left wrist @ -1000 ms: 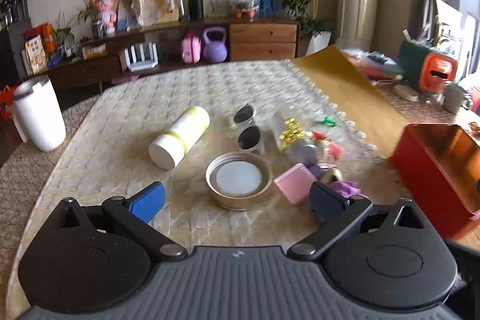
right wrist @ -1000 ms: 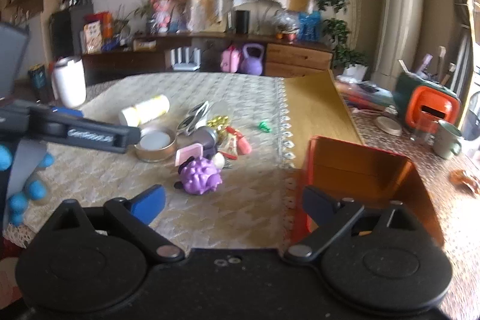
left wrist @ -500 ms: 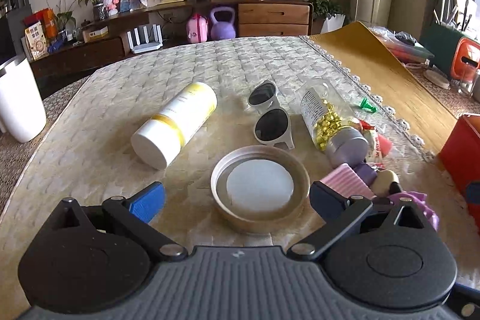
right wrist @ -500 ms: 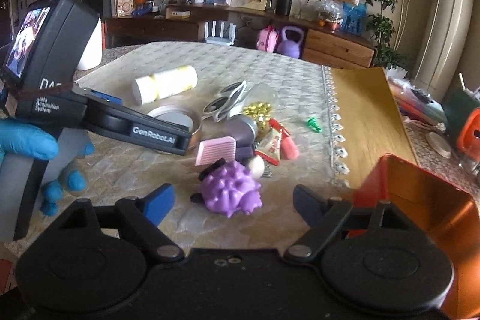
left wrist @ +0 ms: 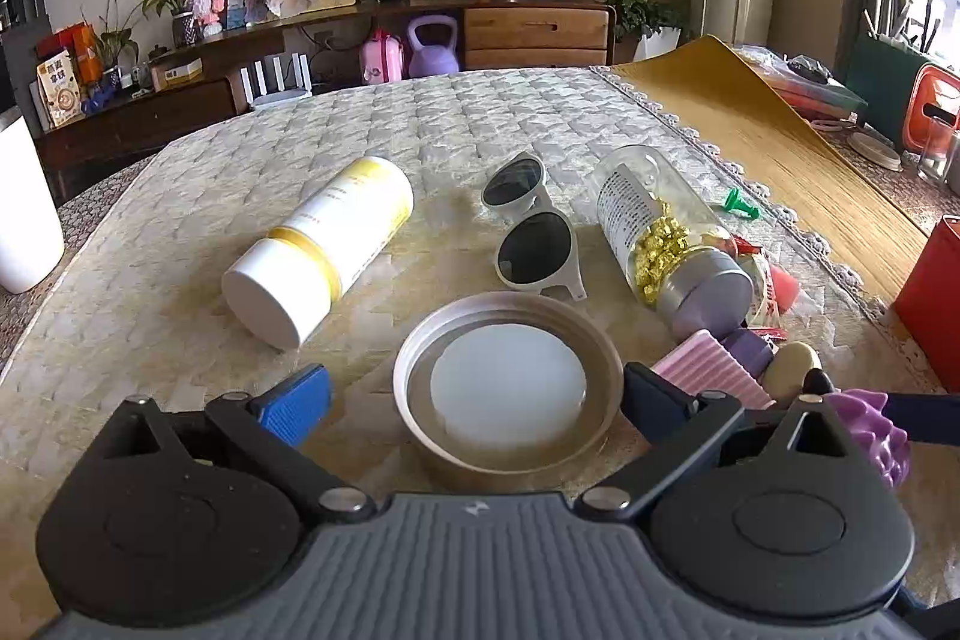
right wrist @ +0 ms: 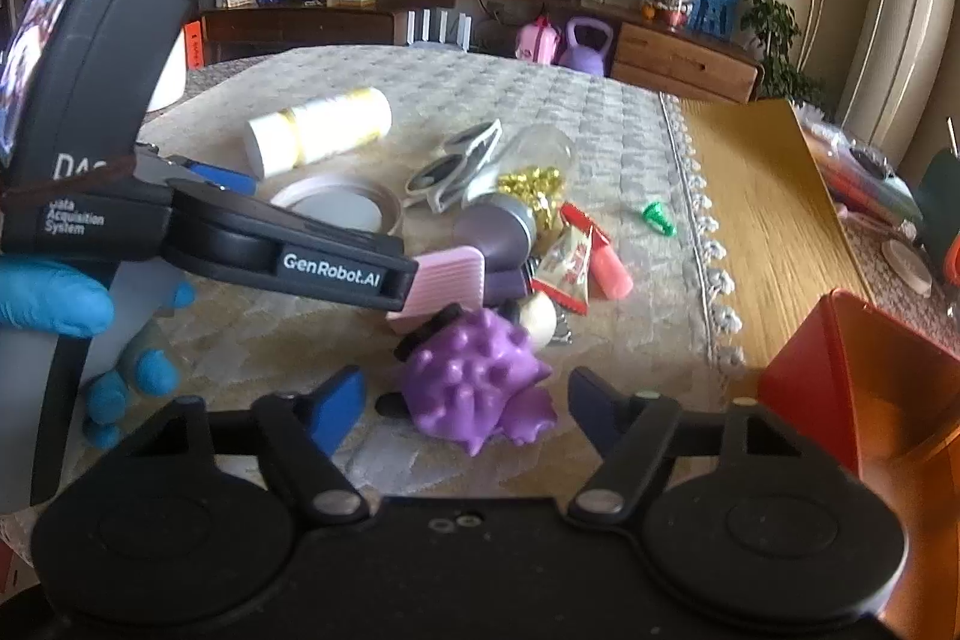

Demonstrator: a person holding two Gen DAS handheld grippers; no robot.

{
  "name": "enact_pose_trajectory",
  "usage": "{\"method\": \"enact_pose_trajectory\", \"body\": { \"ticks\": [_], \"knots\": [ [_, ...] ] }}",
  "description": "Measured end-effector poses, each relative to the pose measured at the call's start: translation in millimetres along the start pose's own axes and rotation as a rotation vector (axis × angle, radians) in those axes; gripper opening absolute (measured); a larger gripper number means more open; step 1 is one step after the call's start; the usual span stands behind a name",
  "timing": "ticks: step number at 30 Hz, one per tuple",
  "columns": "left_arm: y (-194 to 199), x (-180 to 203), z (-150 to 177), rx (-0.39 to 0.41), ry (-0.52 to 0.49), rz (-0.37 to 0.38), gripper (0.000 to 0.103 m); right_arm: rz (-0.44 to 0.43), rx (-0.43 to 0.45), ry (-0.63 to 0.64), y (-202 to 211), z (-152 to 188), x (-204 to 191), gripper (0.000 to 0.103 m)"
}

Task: Organize rigid objects
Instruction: 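Grasp the purple spiky toy with the right gripper while the left gripper grasps the round tin, then carry the purple toy with the right gripper while the left gripper carries the round tin to the red box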

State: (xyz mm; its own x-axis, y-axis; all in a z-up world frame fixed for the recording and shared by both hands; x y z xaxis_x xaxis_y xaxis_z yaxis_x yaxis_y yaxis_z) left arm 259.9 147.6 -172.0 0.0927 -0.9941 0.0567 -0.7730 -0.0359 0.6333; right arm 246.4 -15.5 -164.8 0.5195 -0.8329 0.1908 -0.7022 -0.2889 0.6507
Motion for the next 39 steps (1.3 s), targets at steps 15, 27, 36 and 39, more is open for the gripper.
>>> {"method": "enact_pose_trajectory", "body": {
  "ticks": [15,27,36,39],
  "knots": [
    [-2.6,2.8,-2.9,-0.013,0.0,0.01,0.077,0.004,-0.009,-0.028,-2.4,-0.1,-0.8,0.062],
    [19.5,0.9,-3.2,0.003,0.008,-0.006,0.077,0.018,0.009,-0.065,14.7,3.1,4.2,0.062],
    [56.3,18.1,-6.0,0.021,-0.015,0.027,0.077,0.026,0.024,-0.107,45.9,4.9,20.6,0.062],
    [70.8,27.6,-8.9,0.029,-0.027,0.047,0.077,0.026,0.022,-0.119,58.3,4.9,27.5,0.062]
  ]
}}
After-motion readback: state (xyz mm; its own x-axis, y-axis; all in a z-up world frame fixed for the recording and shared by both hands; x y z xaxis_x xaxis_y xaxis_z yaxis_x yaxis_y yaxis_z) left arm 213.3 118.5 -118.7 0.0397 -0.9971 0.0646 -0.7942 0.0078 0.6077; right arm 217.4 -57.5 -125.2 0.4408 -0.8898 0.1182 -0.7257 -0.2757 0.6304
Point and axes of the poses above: each gripper's, at about its wrist camera, not at the fingertips, and y roughly against the way its jaws point, x to its right, z to its underside, the point moved 5 cm from there along -y, roughly the way its jaws point, and after that the axes turned 8 degrees about z, right-handed, at the moved point
